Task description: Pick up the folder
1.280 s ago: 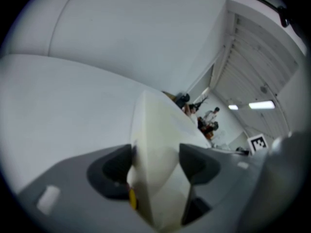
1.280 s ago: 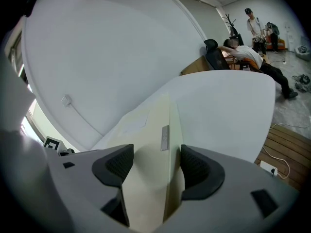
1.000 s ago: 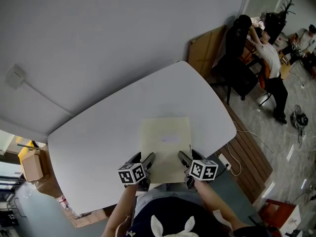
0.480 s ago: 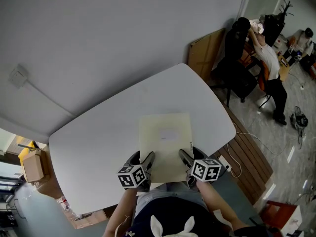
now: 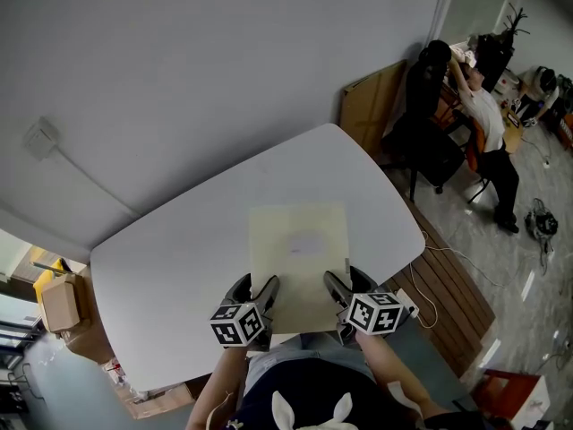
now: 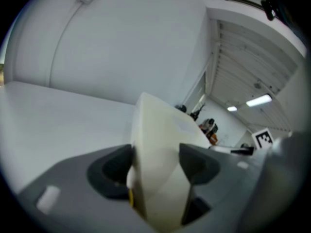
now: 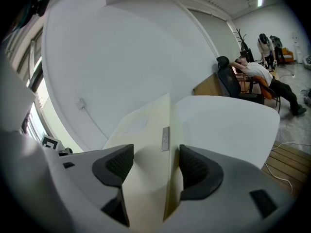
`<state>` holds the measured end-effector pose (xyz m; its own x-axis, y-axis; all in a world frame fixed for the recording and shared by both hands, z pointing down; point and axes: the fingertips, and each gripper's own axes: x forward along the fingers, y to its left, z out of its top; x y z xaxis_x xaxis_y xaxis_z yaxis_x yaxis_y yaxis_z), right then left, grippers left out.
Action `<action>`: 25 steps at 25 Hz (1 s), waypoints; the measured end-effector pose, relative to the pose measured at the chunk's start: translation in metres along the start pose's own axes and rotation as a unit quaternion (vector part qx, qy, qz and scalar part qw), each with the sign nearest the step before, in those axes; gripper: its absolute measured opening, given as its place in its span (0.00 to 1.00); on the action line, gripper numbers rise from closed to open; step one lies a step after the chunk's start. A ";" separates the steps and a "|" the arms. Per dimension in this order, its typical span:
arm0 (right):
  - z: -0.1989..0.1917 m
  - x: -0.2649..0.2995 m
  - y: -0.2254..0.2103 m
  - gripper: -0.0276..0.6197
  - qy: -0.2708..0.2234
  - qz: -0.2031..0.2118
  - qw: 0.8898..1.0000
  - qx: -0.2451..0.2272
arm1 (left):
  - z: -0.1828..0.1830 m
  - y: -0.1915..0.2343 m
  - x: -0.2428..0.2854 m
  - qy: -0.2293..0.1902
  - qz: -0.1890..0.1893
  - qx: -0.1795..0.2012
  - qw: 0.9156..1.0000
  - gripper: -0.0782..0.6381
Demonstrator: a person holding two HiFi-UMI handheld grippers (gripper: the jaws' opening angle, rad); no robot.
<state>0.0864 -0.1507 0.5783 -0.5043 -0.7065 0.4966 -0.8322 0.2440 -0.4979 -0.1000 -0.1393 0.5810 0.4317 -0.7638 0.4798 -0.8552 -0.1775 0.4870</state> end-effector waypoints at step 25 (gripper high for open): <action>0.059 -0.042 0.040 0.47 -0.081 0.032 0.995 -0.056 | 0.060 -0.046 -0.045 -0.082 0.014 0.068 0.994 0.52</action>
<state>0.0876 -0.1506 0.4961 -0.5211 -0.7822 0.3414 -0.8245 0.3580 -0.4382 -0.0975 -0.1341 0.4935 0.3651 -0.8580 0.3613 -0.9014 -0.2289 0.3674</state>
